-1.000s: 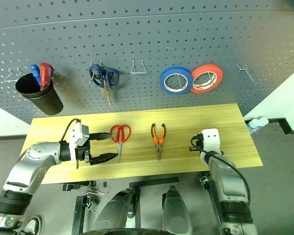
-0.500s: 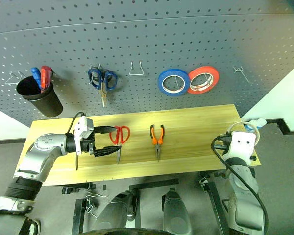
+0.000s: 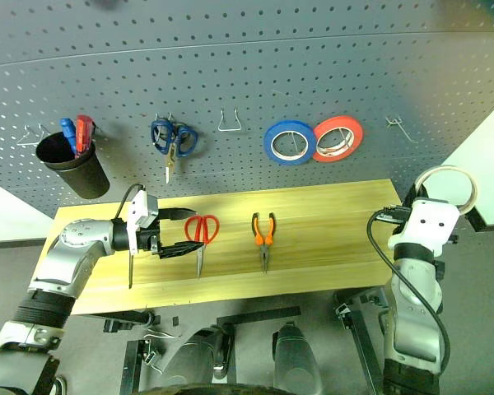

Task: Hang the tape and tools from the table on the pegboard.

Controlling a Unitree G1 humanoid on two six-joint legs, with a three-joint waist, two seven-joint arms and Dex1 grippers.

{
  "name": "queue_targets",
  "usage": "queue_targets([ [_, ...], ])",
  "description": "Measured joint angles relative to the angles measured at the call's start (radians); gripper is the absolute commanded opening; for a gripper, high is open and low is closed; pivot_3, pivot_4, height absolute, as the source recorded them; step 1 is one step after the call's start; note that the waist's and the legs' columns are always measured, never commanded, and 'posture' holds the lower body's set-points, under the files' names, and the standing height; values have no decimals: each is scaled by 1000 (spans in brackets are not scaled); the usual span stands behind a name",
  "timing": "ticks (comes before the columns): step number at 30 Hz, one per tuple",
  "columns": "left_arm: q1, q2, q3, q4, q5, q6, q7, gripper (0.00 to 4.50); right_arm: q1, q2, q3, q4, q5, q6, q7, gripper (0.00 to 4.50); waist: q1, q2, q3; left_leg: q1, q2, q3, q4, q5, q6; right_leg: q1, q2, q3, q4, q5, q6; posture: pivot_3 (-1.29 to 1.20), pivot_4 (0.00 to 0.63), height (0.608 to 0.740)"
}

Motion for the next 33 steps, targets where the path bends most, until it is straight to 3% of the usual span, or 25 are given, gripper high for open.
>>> queue_targets([
  [8,0,-8,1,1,-5,0,-11,4500,-134,-21,18,137,57,-76,77,31,3,0,0,0,1,-1,4,0,1,1,2,0,2,1,-1,-23,157,719],
  [33,-16,-2,44,-120,-75,74,8,4500,-300,-115,10,393,137,-155,187,31,3,0,0,0,1,-1,4,0,1,1,2,1,2,1,-2,10,174,719],
])
